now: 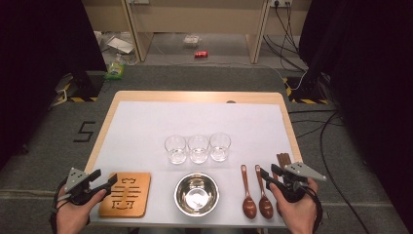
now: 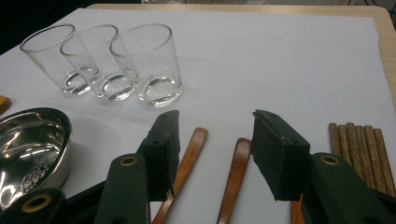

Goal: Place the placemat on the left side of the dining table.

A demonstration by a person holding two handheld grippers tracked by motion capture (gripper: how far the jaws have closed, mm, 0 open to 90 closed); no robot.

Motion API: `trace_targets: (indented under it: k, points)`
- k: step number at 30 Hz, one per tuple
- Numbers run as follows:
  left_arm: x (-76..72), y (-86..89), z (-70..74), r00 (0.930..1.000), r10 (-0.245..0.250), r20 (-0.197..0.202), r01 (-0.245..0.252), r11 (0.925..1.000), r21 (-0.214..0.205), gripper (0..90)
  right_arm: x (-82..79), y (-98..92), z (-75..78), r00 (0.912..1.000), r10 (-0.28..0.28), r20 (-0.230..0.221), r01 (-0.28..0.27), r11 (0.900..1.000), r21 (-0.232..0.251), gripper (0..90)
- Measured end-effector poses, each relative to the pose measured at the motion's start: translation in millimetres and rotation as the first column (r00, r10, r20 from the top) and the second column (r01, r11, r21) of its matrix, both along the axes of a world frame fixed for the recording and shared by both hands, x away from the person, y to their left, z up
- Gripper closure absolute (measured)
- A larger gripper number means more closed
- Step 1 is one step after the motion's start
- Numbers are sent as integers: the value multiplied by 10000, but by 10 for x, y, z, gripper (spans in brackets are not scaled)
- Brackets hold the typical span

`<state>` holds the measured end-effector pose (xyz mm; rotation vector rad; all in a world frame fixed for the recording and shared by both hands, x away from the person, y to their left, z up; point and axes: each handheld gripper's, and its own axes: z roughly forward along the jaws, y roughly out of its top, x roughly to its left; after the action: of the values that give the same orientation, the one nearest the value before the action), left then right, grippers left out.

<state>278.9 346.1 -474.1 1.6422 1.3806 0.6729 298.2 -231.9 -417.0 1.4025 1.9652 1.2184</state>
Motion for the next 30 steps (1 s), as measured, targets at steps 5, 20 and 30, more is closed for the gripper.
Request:
trace_targets:
  k: [5, 20, 30]
  points:
    - [-7, 1, 36, 9998, 164, 88, -164, 9999, -10, 319, 43, 57, -2, 9985, 451, 309, -449, 9990, -71, 509]
    - [-72, 62, 82, 10000, 69, 37, -68, 9997, -243, 314, 45, 262, 26, 9958, 869, 300, -855, 9953, -456, 496]
    - [-83, 72, 83, 9999, 131, 21, -130, 9991, -397, 320, 84, 632, 73, 9777, 2035, 523, -1980, 9756, -948, 499]
